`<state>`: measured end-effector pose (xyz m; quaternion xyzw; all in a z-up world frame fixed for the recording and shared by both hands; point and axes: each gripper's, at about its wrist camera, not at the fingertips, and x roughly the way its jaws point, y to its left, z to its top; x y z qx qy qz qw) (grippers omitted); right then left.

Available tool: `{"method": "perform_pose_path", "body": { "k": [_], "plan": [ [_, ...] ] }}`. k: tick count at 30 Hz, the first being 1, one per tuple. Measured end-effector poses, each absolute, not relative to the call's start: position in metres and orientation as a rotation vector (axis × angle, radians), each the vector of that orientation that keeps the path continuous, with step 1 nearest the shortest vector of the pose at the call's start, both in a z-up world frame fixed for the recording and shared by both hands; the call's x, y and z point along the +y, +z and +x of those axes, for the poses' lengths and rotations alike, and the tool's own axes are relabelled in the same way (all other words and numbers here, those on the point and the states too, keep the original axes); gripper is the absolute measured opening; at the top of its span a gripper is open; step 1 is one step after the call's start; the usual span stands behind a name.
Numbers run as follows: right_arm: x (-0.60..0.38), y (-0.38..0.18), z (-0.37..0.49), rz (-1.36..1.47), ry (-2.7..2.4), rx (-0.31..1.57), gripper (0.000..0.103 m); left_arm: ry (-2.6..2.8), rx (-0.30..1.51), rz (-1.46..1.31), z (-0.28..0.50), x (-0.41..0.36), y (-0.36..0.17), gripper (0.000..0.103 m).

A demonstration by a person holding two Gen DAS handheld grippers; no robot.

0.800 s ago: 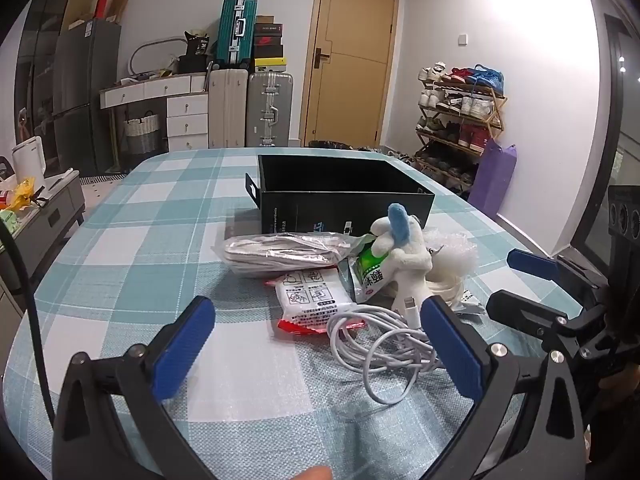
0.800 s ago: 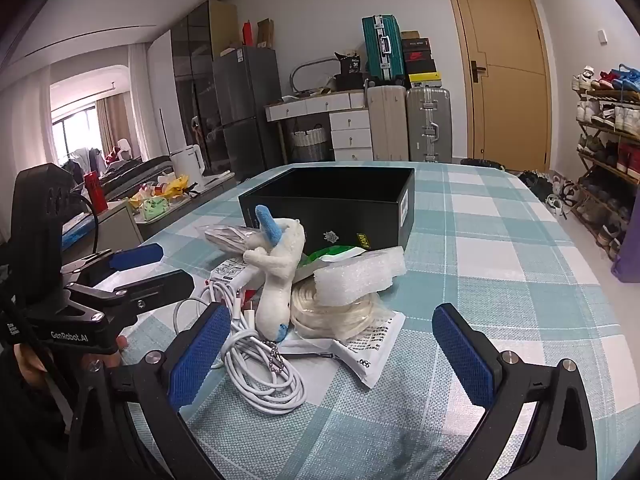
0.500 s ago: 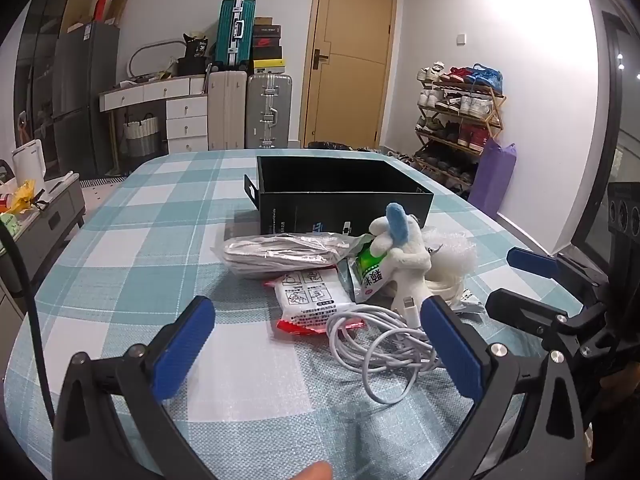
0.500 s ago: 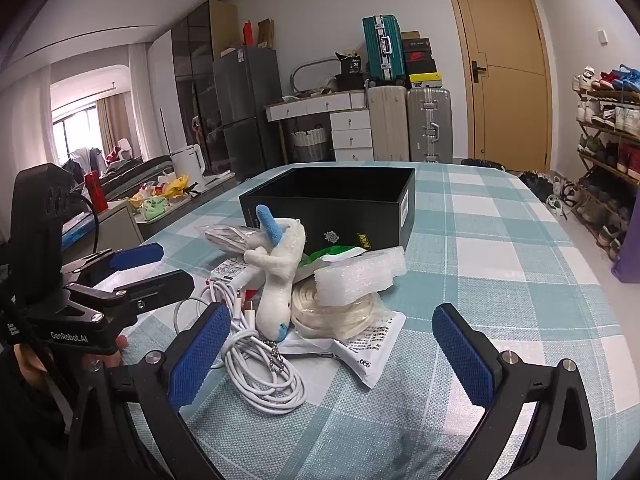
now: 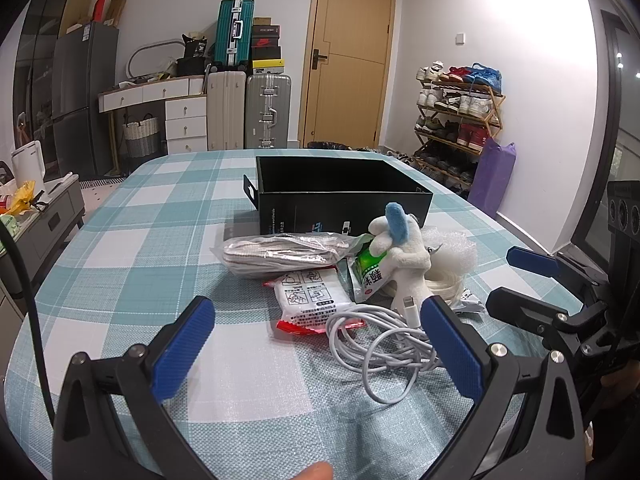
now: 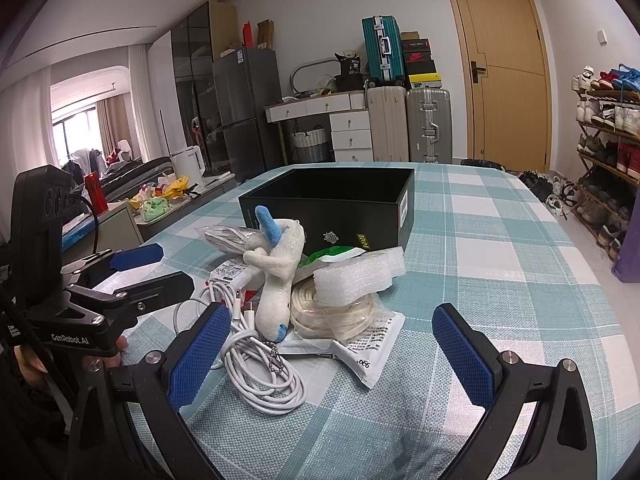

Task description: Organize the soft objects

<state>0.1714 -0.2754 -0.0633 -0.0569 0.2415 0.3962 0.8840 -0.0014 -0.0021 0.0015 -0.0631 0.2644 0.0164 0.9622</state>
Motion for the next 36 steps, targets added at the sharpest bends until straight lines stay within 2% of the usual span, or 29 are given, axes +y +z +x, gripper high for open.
{"method": "perform_pose_path", "body": {
  "k": [36],
  "plan": [
    [-0.2768, -0.061, 0.1734, -0.113, 0.819, 0.505, 0.103, 0.035, 0.534, -0.127, -0.0009, -0.0023, 0.0014, 0.103]
  ]
}}
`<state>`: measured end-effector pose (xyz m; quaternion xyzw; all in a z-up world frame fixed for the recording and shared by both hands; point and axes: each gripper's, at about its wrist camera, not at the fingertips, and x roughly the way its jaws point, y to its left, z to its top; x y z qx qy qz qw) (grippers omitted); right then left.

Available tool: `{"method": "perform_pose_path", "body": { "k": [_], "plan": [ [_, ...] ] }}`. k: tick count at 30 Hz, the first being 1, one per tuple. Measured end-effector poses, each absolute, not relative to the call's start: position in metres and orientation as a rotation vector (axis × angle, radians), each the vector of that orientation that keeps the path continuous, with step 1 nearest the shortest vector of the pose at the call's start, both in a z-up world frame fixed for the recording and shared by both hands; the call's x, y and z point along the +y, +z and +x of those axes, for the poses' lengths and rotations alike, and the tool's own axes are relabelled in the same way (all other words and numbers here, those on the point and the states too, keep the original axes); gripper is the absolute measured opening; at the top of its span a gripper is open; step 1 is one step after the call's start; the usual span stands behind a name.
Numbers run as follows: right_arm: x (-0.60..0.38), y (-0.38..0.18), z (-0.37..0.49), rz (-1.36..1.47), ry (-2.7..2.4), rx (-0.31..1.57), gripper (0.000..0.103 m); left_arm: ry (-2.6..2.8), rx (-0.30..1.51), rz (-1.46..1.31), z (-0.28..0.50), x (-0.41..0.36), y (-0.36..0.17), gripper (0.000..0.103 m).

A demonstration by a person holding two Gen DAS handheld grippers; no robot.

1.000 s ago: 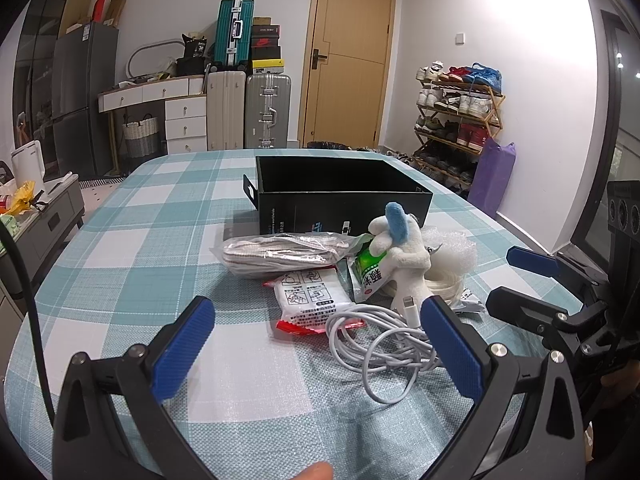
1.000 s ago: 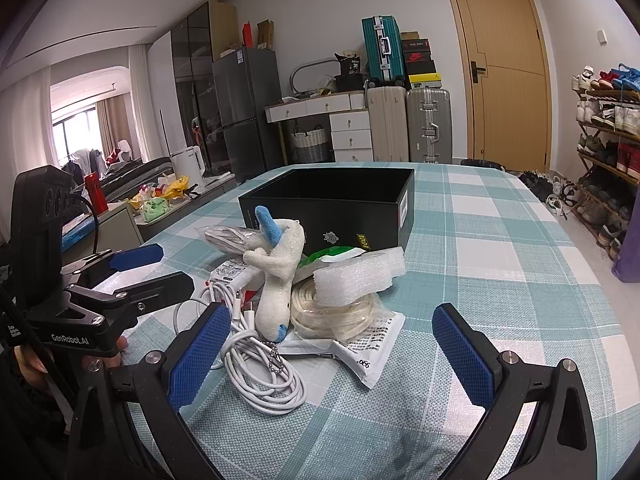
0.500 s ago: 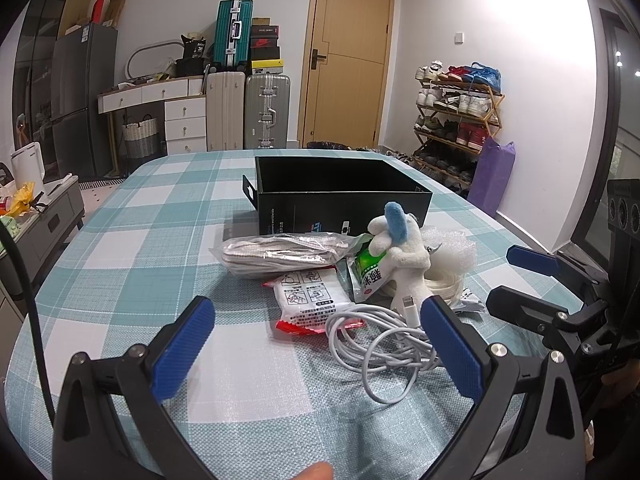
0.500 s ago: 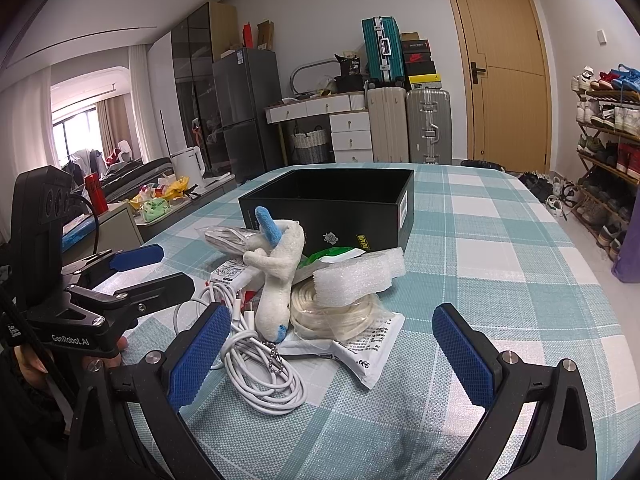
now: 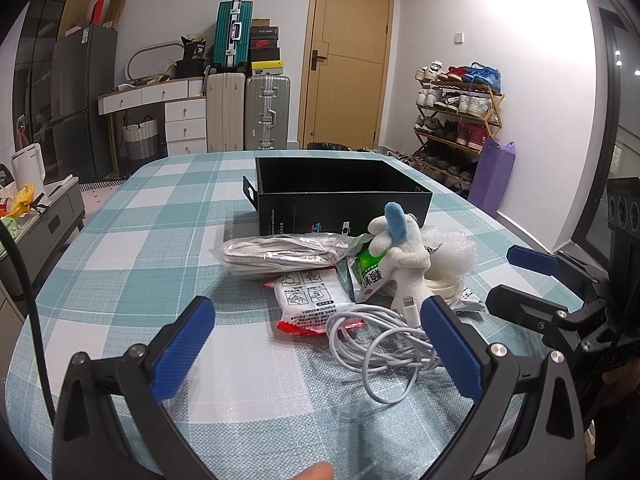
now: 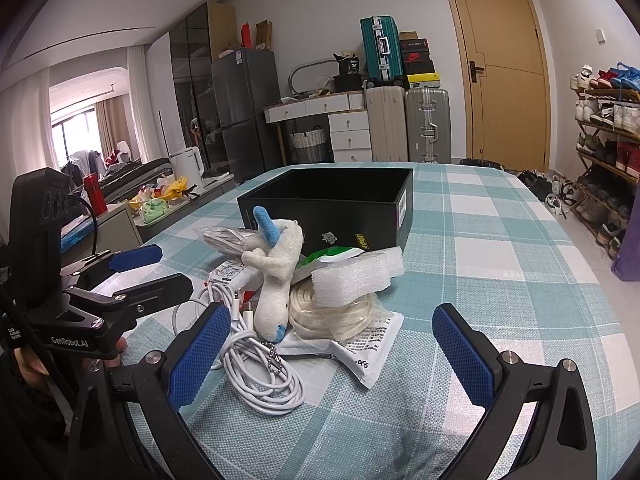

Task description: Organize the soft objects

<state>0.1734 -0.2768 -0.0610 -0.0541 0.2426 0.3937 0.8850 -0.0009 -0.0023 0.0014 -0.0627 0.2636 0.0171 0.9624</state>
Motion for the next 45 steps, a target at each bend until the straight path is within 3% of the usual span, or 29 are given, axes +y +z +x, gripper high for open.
{"method": "perform_pose_path", "body": {
  "k": [45],
  "plan": [
    [-0.263, -0.052, 0.185, -0.183, 0.778, 0.502, 0.103, 0.076, 0.543, -0.13, 0.007, 0.016, 0.015, 0.103]
  ]
}}
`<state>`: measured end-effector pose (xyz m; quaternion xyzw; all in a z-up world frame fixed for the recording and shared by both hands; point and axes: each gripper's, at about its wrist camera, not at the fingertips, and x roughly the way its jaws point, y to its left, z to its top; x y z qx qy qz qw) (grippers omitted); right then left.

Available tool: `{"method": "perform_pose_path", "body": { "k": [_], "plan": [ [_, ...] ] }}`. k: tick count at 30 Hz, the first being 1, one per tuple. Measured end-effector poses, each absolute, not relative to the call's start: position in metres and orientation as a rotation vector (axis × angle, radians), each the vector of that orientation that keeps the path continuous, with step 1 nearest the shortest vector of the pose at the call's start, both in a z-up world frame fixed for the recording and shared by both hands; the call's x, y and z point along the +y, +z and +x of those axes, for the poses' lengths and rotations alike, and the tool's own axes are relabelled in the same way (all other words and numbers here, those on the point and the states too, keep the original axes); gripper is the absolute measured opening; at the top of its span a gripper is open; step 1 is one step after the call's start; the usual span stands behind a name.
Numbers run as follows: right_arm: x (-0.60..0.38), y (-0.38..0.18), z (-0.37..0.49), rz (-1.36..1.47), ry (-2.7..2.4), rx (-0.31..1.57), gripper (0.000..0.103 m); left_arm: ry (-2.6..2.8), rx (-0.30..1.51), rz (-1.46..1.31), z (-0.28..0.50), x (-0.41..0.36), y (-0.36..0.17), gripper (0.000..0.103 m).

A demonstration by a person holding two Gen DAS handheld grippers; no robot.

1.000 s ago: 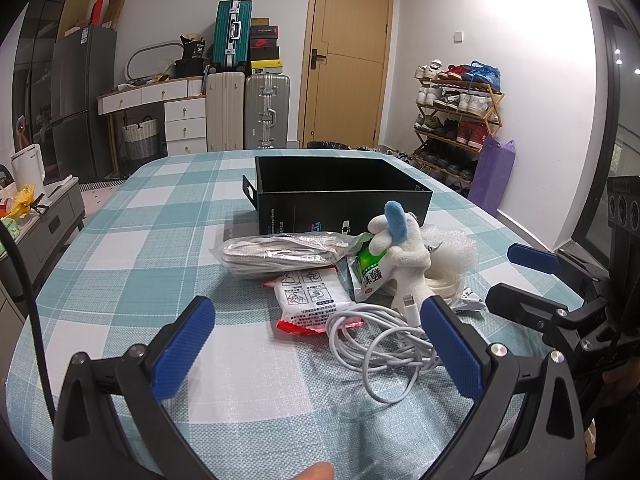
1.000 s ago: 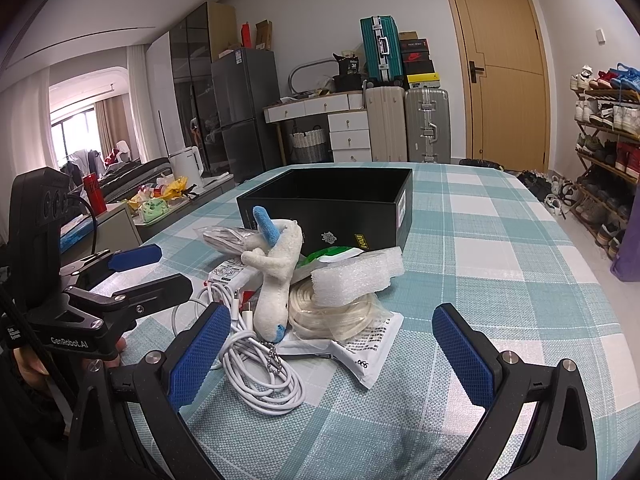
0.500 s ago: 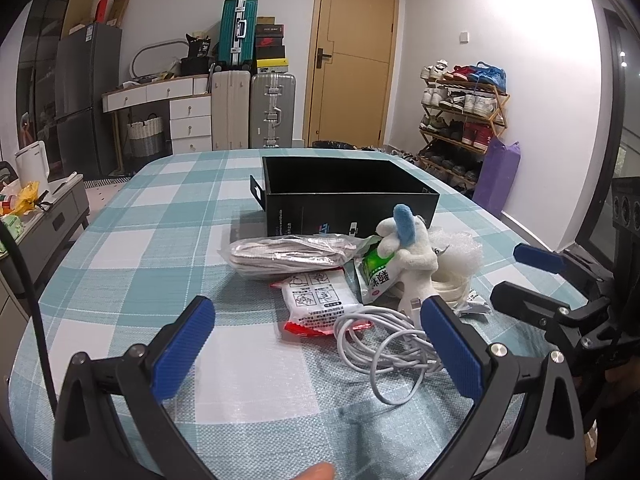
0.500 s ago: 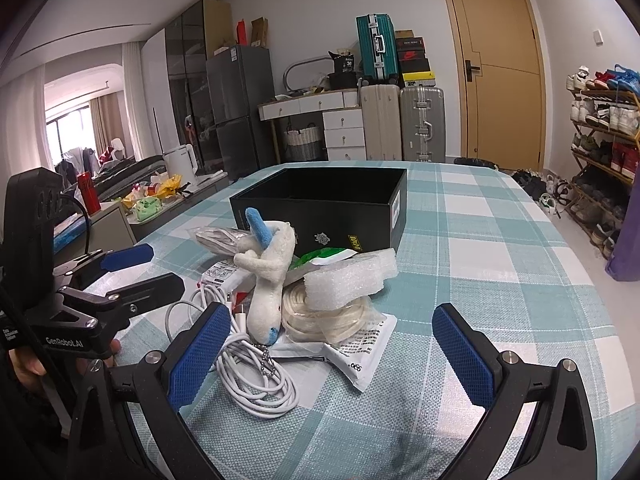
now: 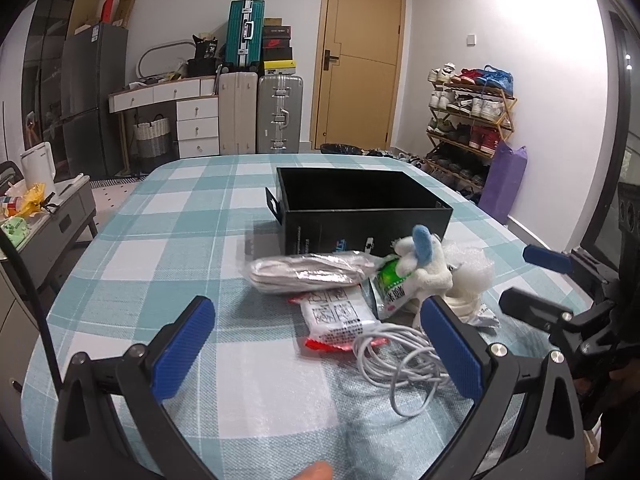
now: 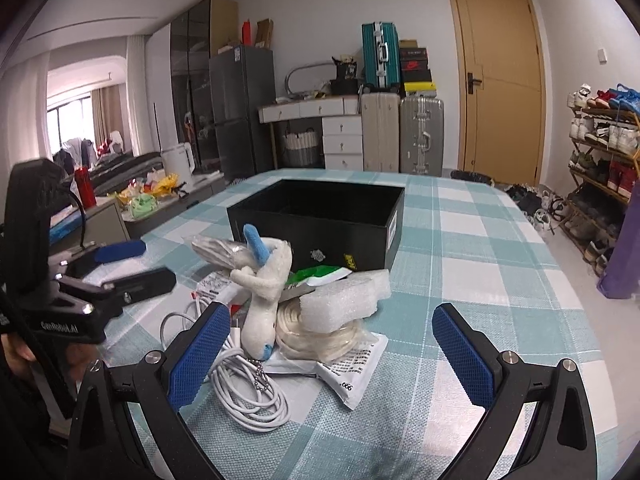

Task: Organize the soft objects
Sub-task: 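Reach the left tool to the bagged white cable while the right tool reaches the bubble wrap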

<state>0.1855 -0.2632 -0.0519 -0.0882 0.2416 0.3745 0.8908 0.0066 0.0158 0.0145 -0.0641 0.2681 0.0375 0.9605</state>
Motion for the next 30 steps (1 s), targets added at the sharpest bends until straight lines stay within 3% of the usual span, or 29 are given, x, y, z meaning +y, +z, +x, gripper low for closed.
{"method": "perform_pose_path", "body": {
  "k": [24, 30],
  "plan": [
    [-0.239, -0.059, 0.224, -0.313, 0.721, 0.63, 0.102, 0.079, 0.688, -0.112, 0.063, 0.03, 0.008, 0.103],
    [-0.233, -0.064, 0.233, -0.323, 0.72, 0.657, 0.098, 0.071, 0.717, -0.109, 0.069, 0.031, 0.005, 0.103]
  ]
}}
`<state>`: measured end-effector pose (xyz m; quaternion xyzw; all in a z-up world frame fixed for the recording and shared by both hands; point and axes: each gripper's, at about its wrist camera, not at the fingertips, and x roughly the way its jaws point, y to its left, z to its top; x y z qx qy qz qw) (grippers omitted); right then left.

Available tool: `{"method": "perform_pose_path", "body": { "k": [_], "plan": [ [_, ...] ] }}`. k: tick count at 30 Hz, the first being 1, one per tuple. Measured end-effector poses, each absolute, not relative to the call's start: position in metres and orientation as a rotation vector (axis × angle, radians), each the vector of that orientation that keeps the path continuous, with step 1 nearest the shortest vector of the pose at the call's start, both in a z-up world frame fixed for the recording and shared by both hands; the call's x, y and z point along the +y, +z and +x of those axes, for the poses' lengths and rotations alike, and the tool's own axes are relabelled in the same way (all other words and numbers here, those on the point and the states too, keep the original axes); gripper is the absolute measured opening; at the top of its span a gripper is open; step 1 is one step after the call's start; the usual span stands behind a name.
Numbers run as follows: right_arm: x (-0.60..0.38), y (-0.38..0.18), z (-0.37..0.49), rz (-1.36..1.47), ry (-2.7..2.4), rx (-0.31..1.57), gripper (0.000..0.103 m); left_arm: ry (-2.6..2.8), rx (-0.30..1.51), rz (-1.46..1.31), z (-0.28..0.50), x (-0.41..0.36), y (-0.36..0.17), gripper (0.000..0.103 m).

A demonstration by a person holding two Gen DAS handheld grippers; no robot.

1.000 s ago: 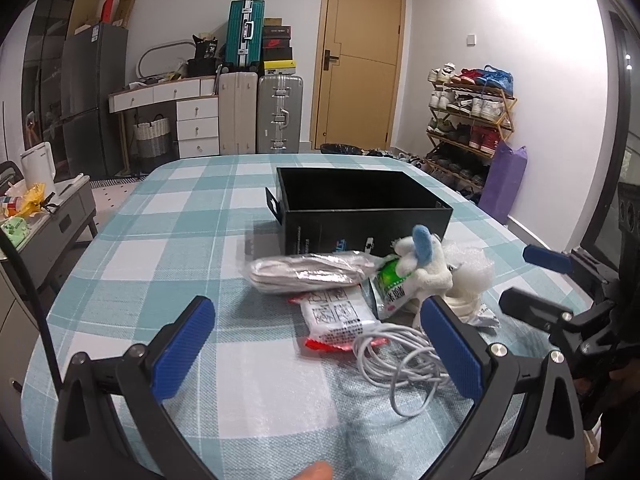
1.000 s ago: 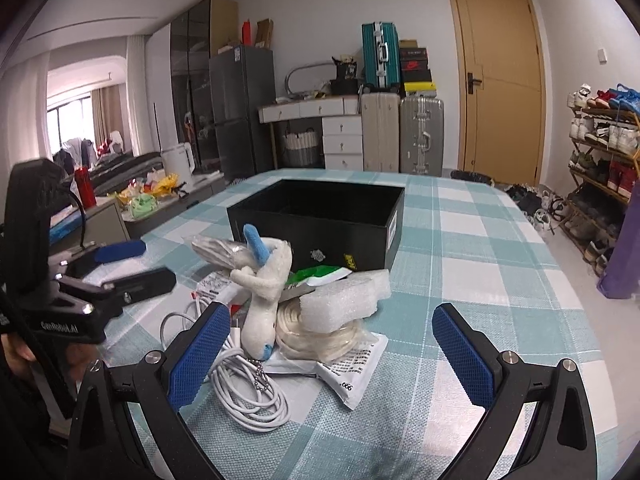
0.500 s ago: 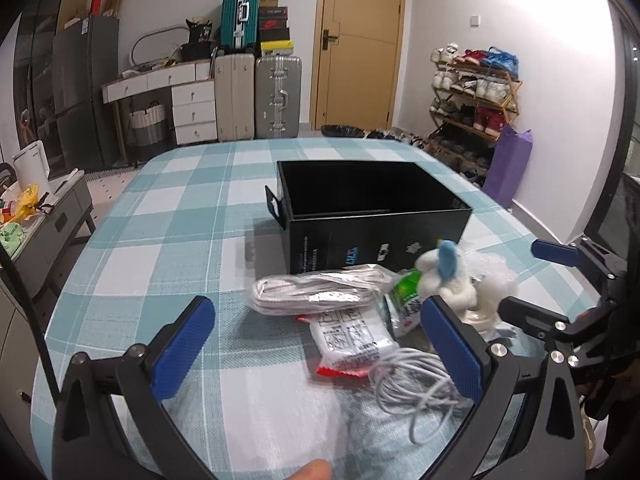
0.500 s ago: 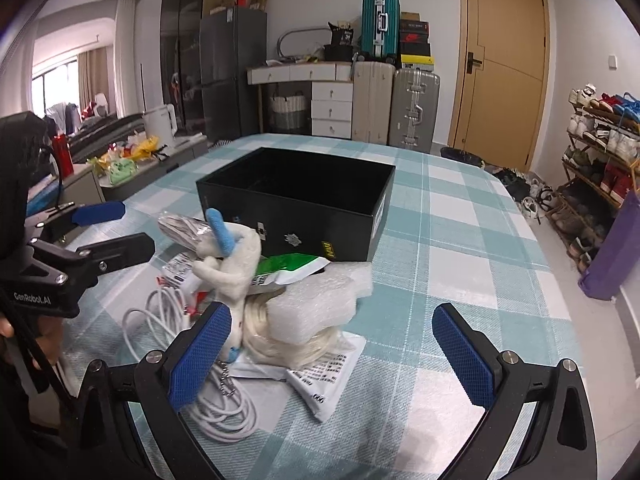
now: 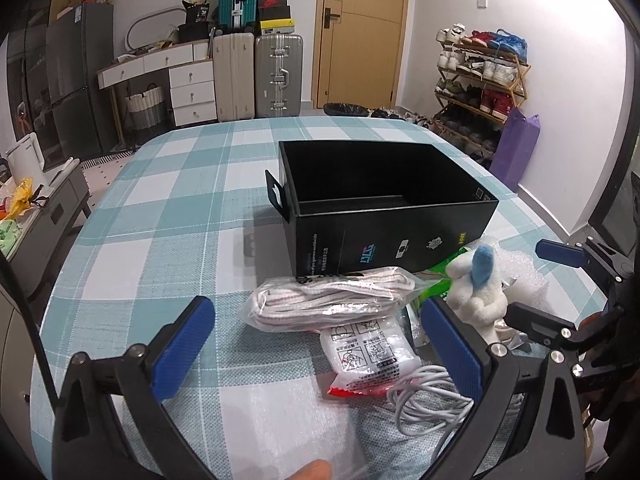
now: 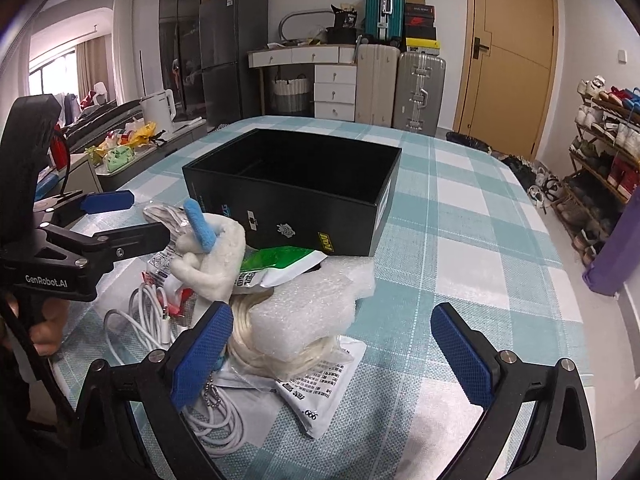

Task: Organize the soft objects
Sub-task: 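Reach the left tool to the bagged white cable while the right tool reaches the bubble wrap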

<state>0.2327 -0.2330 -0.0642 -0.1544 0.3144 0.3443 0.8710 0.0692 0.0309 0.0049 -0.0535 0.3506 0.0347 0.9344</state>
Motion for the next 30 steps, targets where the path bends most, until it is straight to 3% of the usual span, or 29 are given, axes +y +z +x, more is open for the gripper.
{"method": "perform_pose_path", "body": {
  "k": [4, 15, 30],
  "plan": [
    [-0.23, -0.066, 0.237, -0.329, 0.726, 0.675, 0.081, 0.071, 0.734, -0.11, 0.073, 0.032, 0.003, 0.103],
    [-0.229, -0.069, 0.237, -0.323, 0.774, 0.692, 0.046, 0.059, 0.785, -0.129, 0.09, 0.029, -0.004, 0.103],
    [-0.241, -0.065, 0.23, -0.305, 0.766, 0.653, 0.043, 0.081, 0.827, -0.151, 0.109, 0.029, -0.01, 0.102]
  ]
}}
